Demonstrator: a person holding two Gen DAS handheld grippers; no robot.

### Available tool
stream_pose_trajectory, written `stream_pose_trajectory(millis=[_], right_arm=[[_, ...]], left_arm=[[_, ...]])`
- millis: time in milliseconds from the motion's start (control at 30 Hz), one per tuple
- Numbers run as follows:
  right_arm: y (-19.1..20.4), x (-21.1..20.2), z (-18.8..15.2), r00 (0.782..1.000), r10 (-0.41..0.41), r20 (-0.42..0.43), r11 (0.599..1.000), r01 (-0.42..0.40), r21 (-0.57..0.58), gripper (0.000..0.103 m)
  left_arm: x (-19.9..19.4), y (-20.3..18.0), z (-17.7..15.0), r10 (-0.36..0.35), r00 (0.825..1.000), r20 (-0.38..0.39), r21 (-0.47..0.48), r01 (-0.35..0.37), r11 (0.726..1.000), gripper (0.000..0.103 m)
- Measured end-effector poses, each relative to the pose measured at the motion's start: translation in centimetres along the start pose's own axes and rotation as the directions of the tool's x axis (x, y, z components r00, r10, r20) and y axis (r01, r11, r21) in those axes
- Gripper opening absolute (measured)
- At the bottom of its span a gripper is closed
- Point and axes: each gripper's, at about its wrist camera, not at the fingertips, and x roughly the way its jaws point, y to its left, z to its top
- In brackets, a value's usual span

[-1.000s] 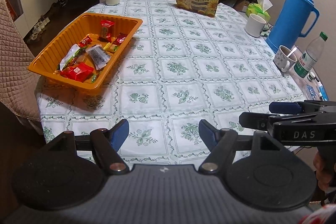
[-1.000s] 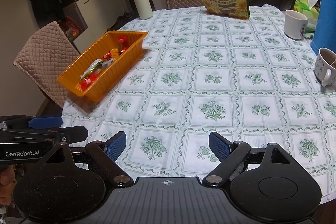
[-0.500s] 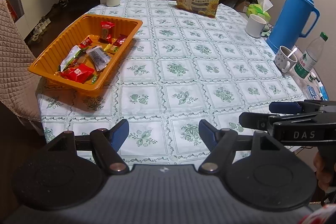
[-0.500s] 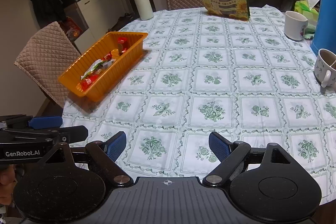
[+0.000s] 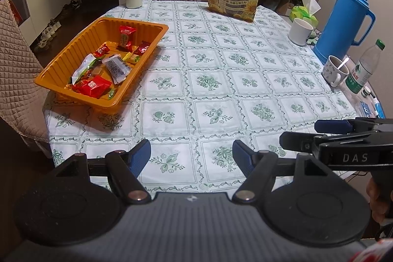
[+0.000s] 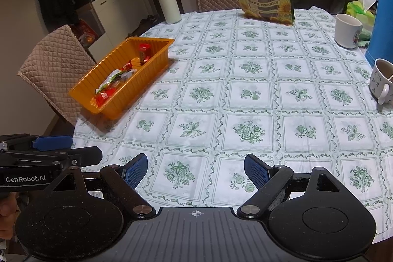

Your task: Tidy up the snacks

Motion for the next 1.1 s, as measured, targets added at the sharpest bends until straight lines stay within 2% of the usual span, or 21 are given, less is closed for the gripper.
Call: stream_pose_trajectory(millis=[1100], right_arm=[[-0.2,1.0,0.6,1.0,0.022,-0.009,1.0,-0.022,-0.021,0.085]], left_arm=[[0.4,0.1,0.6,0.027,1.0,0.002,-0.013,-0.027,1.0,0.071]])
